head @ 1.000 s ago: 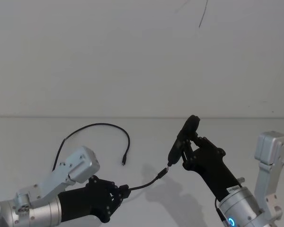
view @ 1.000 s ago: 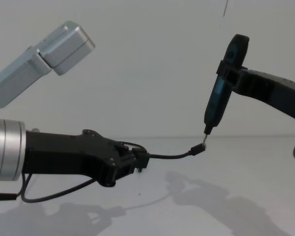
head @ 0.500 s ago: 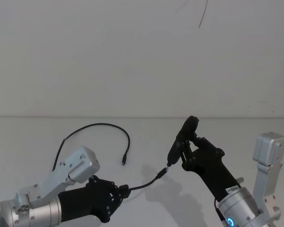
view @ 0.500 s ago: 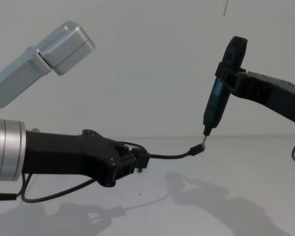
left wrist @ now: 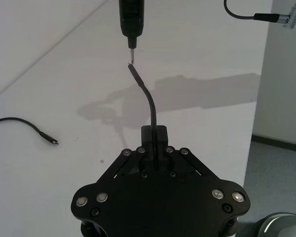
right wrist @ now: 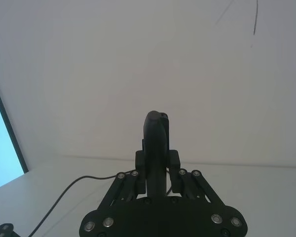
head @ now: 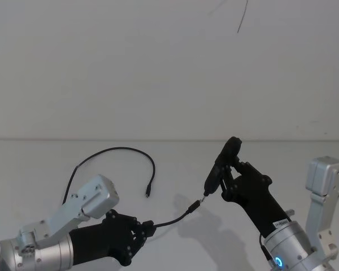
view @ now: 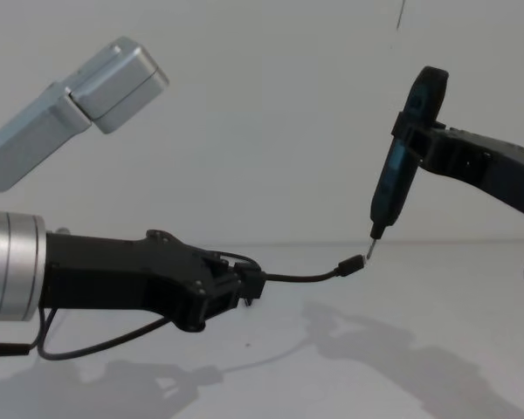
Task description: Pick up the data cable with the one hand.
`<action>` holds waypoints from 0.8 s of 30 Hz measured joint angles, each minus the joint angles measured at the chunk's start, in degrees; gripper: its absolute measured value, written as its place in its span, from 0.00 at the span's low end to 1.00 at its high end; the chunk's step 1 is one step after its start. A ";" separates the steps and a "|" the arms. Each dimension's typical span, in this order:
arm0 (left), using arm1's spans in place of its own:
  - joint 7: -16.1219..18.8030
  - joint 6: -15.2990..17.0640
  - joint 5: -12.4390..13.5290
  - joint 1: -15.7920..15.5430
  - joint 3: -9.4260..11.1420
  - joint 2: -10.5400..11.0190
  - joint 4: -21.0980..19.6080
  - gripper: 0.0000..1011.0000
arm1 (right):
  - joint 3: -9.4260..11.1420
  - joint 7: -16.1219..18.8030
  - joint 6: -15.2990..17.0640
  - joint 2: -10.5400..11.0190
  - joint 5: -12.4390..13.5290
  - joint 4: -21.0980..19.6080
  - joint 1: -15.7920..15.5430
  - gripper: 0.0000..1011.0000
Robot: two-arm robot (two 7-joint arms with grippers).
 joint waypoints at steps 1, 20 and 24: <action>0.00 0.00 0.00 0.00 0.00 0.00 0.00 0.04 | 0.02 0.02 -0.04 0.00 0.03 0.07 0.05 0.27; 0.00 0.00 -0.01 0.00 0.00 0.00 0.00 0.04 | -0.79 0.65 0.29 0.40 1.12 0.67 0.28 0.27; 0.00 0.00 0.00 0.00 0.00 0.00 0.00 0.04 | -1.01 0.72 0.51 0.53 1.24 0.59 0.22 0.27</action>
